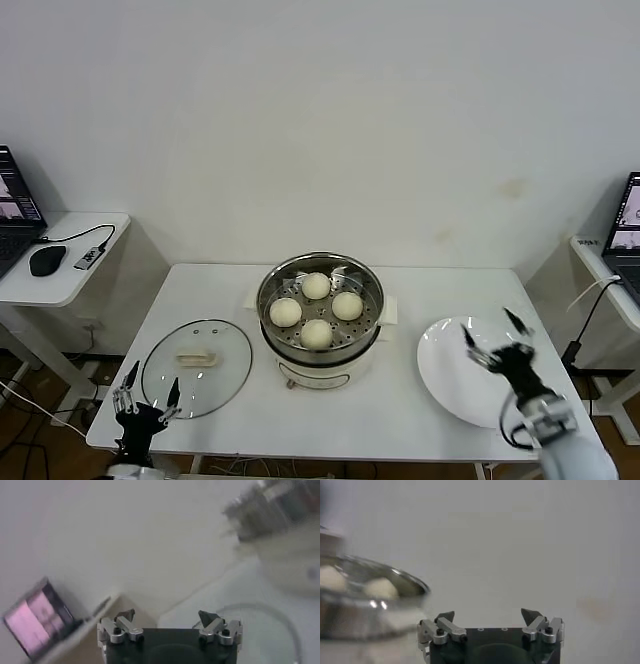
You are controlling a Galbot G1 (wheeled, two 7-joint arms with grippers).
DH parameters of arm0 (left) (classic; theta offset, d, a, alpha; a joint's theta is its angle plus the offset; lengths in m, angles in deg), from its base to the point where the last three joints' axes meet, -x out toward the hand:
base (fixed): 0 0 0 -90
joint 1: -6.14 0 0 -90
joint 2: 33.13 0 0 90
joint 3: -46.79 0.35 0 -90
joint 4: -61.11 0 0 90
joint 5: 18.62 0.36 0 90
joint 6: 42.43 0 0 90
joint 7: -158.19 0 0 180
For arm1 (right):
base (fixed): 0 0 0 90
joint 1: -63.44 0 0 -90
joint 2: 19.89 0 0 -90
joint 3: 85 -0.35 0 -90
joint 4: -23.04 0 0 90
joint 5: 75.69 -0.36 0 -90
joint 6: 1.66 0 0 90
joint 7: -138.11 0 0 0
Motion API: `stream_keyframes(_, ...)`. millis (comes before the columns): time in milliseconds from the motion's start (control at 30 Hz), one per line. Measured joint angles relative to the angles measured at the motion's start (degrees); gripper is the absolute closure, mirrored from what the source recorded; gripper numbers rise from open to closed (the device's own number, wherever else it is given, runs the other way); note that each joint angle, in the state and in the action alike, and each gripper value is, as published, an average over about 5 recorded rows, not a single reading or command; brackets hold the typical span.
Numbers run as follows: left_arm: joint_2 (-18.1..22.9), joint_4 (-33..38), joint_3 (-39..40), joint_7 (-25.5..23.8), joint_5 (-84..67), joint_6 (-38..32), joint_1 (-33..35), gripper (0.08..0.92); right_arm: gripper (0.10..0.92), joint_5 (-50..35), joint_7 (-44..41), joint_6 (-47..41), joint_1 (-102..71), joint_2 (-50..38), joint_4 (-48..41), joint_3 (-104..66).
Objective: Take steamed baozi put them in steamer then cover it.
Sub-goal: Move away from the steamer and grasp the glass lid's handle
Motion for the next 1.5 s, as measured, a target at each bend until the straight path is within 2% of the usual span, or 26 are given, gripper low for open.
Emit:
stream_keyframes(233, -3.19, -5.07, 0.65, 0.28, 15.18, -0.16, -2.18, 0.177, 0.203, 0.30, 0.45, 0.56, -3.11, 4.86, -0.42, -6.95)
stream_keyframes(500, -5.89, -10.93, 2.52, 0.03, 23.95, -0.84, -7.15, 0.177, 0.203, 1.25, 0.75, 1.05, -4.78, 8.54, -0.76, -10.18)
stream_keyframes(1100, -8.28, -21.91, 9.12, -0.37, 29.99, -1.33, -20.62, 0.177, 0.203, 2.55, 2.99, 0.86, -7.31, 12.92, -1.05, -12.52)
stream_keyframes(1500, -8.39, -26.13, 12.95, -0.68, 30.84, -1.48, -25.72, 0.177, 0.203, 3.21, 3.39, 1.19, -7.91, 14.42, -0.88, -13.20)
